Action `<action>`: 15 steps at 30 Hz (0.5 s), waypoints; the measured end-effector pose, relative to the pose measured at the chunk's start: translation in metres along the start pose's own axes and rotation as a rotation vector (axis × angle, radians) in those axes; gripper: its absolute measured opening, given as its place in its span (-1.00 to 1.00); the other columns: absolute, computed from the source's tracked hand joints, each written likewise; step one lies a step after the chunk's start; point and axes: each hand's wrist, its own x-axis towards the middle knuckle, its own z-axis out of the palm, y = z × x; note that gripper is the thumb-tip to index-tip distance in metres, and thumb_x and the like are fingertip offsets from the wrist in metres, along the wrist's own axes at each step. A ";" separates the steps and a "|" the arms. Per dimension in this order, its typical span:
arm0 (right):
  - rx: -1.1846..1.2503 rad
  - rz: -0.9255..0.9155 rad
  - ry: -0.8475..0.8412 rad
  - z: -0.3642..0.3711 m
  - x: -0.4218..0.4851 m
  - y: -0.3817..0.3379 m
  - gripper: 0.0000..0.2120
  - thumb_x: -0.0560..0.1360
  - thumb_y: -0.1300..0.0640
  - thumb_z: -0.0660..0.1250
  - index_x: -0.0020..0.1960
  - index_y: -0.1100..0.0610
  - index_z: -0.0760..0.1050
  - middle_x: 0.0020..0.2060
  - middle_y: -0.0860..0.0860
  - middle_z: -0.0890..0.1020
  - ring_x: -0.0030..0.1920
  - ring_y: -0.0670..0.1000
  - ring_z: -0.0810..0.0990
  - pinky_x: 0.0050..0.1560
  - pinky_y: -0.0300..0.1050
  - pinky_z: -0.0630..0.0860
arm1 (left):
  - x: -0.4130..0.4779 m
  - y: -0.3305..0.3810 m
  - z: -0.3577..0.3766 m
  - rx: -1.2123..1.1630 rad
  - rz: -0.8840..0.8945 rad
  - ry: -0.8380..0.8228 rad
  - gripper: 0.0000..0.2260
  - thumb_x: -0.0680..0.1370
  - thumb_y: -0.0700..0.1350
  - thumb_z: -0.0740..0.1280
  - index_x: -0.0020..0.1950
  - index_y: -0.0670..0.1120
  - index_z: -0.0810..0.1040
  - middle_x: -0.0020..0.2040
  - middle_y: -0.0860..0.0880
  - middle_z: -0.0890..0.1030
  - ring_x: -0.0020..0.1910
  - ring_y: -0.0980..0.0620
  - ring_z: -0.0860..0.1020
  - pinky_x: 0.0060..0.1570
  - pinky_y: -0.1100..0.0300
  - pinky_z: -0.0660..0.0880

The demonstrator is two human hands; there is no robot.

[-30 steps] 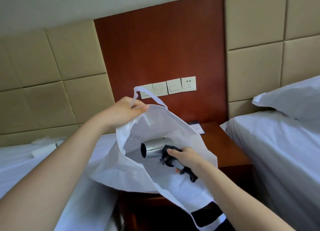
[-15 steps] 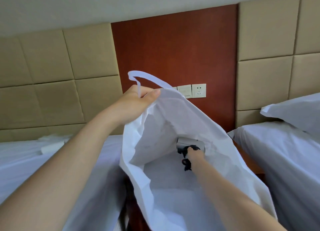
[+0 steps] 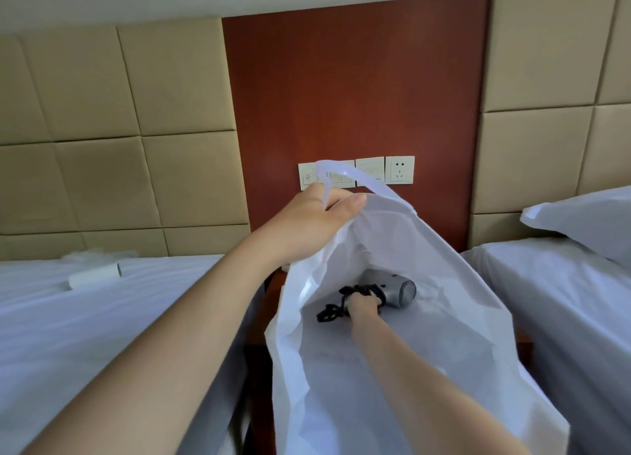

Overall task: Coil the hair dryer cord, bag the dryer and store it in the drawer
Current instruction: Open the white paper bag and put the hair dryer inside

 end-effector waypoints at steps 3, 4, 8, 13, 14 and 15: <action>0.014 -0.001 -0.060 0.005 0.005 0.009 -0.60 0.54 0.32 0.12 0.37 0.28 0.27 0.15 0.24 0.48 0.02 0.15 0.47 0.22 0.07 0.48 | 0.001 -0.008 0.000 -0.008 0.016 0.008 -0.64 0.61 0.06 0.14 -0.23 -0.19 0.36 -0.30 0.20 0.09 -0.52 0.06 0.31 -0.48 0.32 0.13; 0.003 -0.008 -0.053 0.006 0.007 0.013 -0.64 0.54 0.35 0.09 0.32 0.25 0.33 0.05 0.21 0.50 -0.06 0.12 0.45 0.14 0.03 0.50 | 0.001 -0.010 -0.001 -0.015 0.022 0.004 -0.62 0.61 0.06 0.14 -0.24 -0.21 0.37 -0.33 0.18 0.10 -0.54 0.05 0.27 -0.48 0.31 0.12; -0.209 -0.066 -0.187 0.015 0.004 0.008 -0.70 0.58 0.35 0.01 0.16 0.09 0.40 -0.33 0.01 0.31 -0.39 -0.04 0.26 -0.36 -0.24 0.29 | 0.000 -0.019 -0.004 -0.088 0.024 -0.026 -0.54 0.60 0.06 0.15 -0.50 0.13 0.50 -0.56 0.14 0.14 -0.58 0.16 0.20 -0.52 0.34 0.13; -0.416 -0.182 -0.266 0.019 0.003 -0.002 -0.61 0.60 0.30 0.04 0.41 0.33 0.21 0.25 0.15 0.41 0.10 0.04 0.41 0.08 -0.16 0.31 | 0.000 -0.028 -0.009 -0.101 0.024 -0.018 -0.68 0.60 0.06 0.15 -0.33 0.08 0.47 -0.58 0.13 0.17 -0.56 0.16 0.22 -0.51 0.36 0.15; -0.459 -0.190 -0.293 0.019 0.004 0.000 -0.60 0.60 0.33 0.02 0.43 0.33 0.18 0.37 0.18 0.35 0.26 0.10 0.38 0.15 -0.15 0.31 | 0.000 -0.029 -0.010 -0.103 0.034 -0.022 -0.66 0.61 0.05 0.14 -0.35 0.09 0.48 -0.57 0.12 0.15 -0.56 0.15 0.20 -0.52 0.35 0.15; -0.482 -0.196 -0.320 0.018 0.006 0.001 -0.58 0.59 0.36 0.00 0.45 0.32 0.13 0.43 0.18 0.28 0.38 0.13 0.29 0.22 -0.17 0.29 | 0.000 -0.030 -0.011 -0.105 0.042 -0.024 -0.60 0.61 0.04 0.14 -0.42 0.10 0.49 -0.55 0.11 0.13 -0.55 0.14 0.18 -0.52 0.34 0.13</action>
